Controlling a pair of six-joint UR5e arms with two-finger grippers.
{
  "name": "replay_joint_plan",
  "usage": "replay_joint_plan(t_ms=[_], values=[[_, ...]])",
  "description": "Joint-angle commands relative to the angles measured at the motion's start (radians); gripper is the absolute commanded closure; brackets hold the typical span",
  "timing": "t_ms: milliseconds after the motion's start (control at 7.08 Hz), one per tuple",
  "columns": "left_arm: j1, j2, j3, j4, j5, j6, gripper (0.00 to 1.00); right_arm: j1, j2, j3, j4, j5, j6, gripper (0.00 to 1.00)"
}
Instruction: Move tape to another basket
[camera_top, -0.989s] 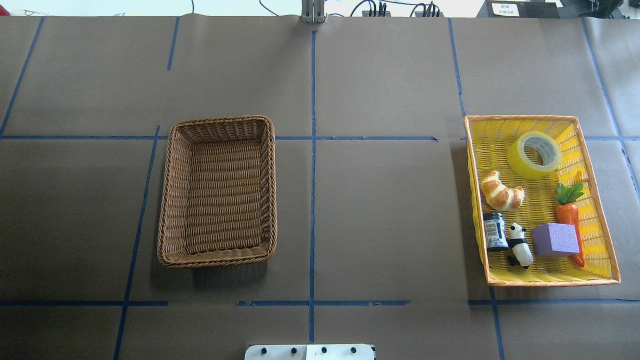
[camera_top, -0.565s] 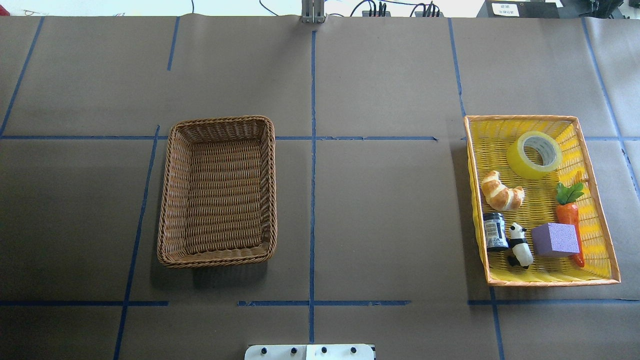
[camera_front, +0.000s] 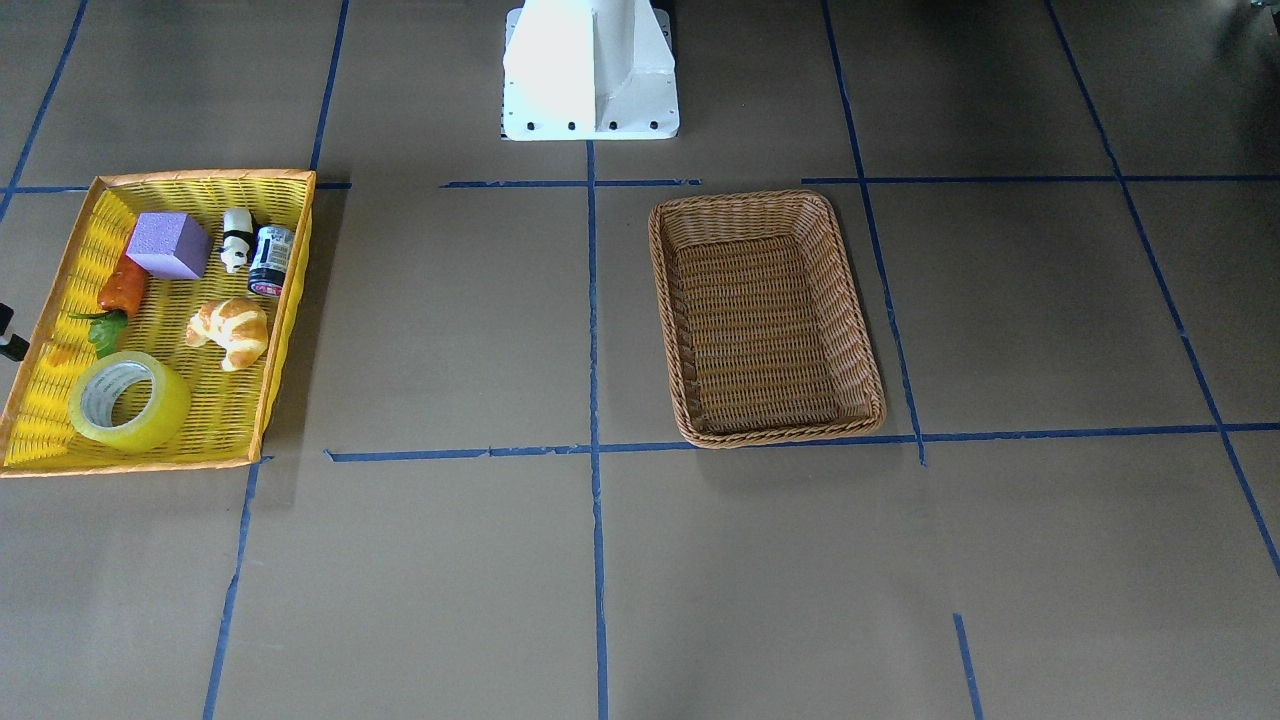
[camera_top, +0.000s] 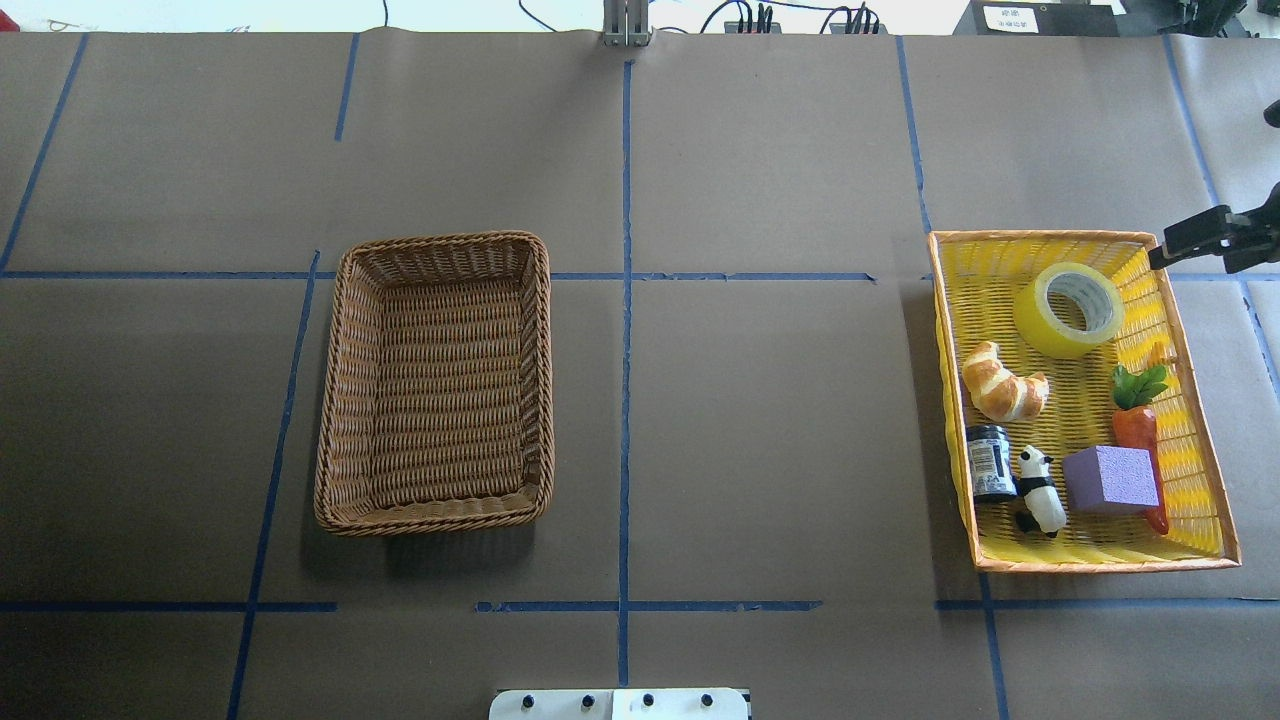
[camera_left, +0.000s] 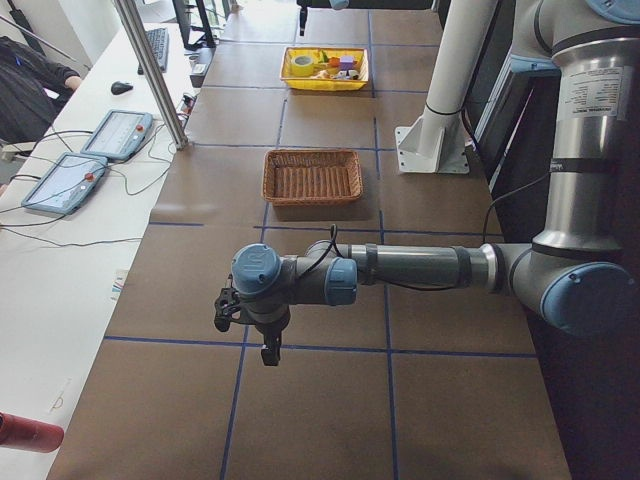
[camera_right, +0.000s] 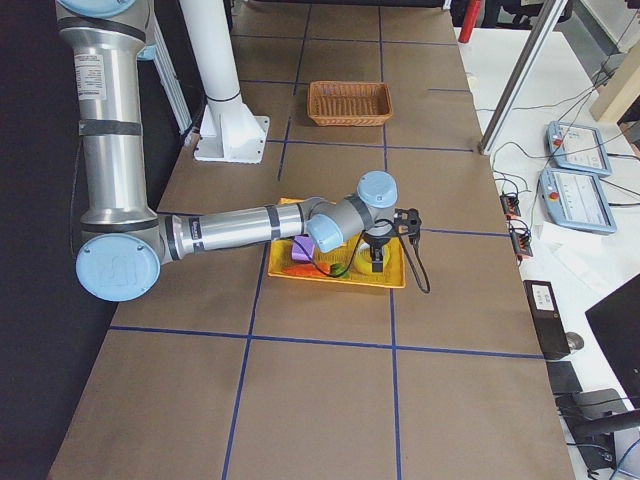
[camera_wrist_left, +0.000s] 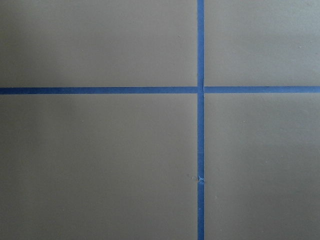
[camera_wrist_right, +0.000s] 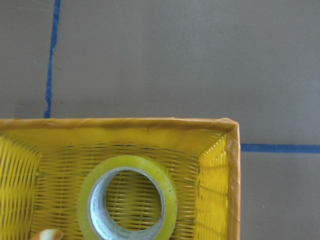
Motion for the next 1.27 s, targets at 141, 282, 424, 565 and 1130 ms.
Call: replay_joint_plan(t_ms=[141,282,424,565,1130], values=[[0.0,-0.005,0.001,0.0,0.0,0.0,0.0,-0.091,0.041,-0.059,0.021,-0.062,0.02,0.0],[0.0,-0.006,0.001,0.0,0.0,-0.002,0.0,-0.102,0.066,-0.096,0.023,-0.062,0.02,0.0],[0.0,-0.006,-0.001,0.0,0.0,-0.002,0.0,-0.117,0.072,-0.108,0.023,-0.063,0.02,0.0],[0.0,-0.006,-0.001,0.0,0.0,-0.002,0.0,-0.139,0.074,-0.11,0.021,-0.083,0.02,0.0],[0.0,-0.008,-0.004,0.0,-0.002,-0.002,0.0,-0.156,0.075,-0.145,0.02,-0.083,0.009,0.0]])
